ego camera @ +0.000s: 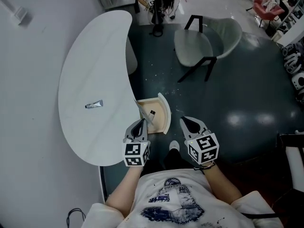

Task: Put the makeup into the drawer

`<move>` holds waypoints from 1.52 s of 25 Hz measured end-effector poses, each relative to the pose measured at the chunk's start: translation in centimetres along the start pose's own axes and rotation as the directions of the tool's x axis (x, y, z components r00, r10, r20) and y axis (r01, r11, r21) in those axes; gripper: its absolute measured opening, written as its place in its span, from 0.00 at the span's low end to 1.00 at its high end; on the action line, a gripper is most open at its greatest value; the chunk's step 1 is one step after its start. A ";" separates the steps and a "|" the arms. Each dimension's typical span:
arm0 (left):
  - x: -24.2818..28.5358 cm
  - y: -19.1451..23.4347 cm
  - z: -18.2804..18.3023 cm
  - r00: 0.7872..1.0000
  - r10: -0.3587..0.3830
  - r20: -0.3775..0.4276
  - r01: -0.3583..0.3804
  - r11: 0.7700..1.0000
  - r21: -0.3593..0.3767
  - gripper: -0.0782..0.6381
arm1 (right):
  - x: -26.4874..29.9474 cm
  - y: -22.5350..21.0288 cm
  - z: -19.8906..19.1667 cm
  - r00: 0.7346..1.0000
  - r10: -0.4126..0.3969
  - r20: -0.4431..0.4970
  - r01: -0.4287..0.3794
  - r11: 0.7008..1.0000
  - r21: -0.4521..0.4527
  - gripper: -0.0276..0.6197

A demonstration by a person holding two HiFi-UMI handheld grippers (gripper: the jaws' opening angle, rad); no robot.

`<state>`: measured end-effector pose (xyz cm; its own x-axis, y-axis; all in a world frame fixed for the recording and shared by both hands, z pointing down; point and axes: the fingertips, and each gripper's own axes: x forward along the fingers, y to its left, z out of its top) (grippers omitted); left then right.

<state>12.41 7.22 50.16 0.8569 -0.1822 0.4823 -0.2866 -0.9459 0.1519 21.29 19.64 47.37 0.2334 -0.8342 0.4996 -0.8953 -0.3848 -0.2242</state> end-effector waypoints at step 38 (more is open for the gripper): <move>12.1 -2.6 -12.8 0.978 -0.010 -0.208 -0.004 0.998 -0.063 0.16 | 8.4 -6.6 -8.5 0.981 0.113 -0.158 -0.103 0.992 0.073 0.07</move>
<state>18.03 10.93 66.59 0.7518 -0.1133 0.6496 -0.3161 -0.9265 0.2043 25.98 18.50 60.16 0.0681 -0.7997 0.5966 -0.8845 -0.3250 -0.3347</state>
